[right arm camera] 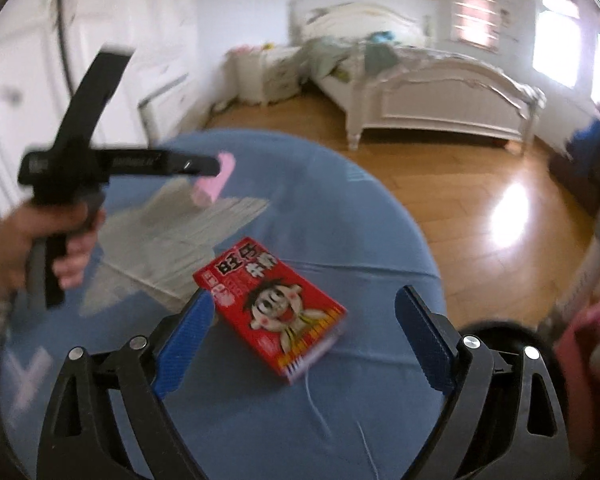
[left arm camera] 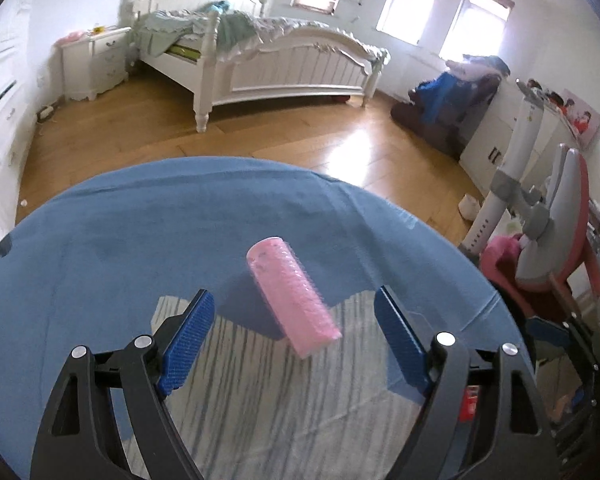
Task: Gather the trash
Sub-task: 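Grasp the pink hair roller with the left tool while the right tool grasps the red milk box, then carry the pink roller and red milk box to the bin and release both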
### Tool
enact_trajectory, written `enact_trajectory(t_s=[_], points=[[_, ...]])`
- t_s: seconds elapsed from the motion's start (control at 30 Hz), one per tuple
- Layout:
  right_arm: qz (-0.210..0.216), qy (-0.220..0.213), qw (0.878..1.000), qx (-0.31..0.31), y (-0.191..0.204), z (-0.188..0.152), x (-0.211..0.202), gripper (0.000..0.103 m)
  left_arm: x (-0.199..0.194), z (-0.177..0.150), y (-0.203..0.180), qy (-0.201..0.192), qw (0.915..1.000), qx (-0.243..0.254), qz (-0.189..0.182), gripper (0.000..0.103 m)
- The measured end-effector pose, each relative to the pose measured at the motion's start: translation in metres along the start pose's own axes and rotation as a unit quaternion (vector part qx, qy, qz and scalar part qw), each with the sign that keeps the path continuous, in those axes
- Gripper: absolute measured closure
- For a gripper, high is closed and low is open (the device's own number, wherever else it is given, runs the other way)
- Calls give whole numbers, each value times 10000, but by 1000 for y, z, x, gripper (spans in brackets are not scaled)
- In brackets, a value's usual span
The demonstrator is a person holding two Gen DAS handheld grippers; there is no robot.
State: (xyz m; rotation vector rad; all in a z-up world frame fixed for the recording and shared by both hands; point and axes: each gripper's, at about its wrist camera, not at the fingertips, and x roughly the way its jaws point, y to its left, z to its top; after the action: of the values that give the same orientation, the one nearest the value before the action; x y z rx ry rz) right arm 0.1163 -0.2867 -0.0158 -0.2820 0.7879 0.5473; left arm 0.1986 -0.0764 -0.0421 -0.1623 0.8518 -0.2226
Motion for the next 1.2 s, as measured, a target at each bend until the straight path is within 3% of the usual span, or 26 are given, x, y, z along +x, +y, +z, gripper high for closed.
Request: enact_trajectory(t_s=[0.1,0.2,0.27,0.33,0.5,0.6,0.7,0.8,1.0,1.2], points=[[-16,260,9989,-400,12,6,18,13,10,2,4,126,9998,124,-82,40],[58,516,9973,-519,22,11,30,33,18,2,8,162,9997,179,-91,55],[115,511,9977,-420,24,13,33,38,16,3,13,122,9998,85,-157,62],[340,490,9980,-190,24,14,31,53,13,2,20,102,9996,-57,-274,71],[772,42,9952,596,20,19,9,53,-9,-1,14,-240,9988,85,-423,73],[809,-400,9913,955,19,17,-16,53,-30,0,6,-479,9970,131,-589,73],[553,-932,9864,1232,15,15,-45,53,-53,-1,-16,-728,9937,283,-798,73],[23,-1452,9789,1435,6,6,-76,53,-76,-1,-45,-962,9886,485,-1052,73],[-1059,-2231,9495,1933,-26,-26,-131,53,-96,0,-110,-1191,9773,881,-1511,73],[-1941,-2497,9209,2279,-65,-70,-173,53,-87,-3,-171,-1114,9679,1234,-1885,73]])
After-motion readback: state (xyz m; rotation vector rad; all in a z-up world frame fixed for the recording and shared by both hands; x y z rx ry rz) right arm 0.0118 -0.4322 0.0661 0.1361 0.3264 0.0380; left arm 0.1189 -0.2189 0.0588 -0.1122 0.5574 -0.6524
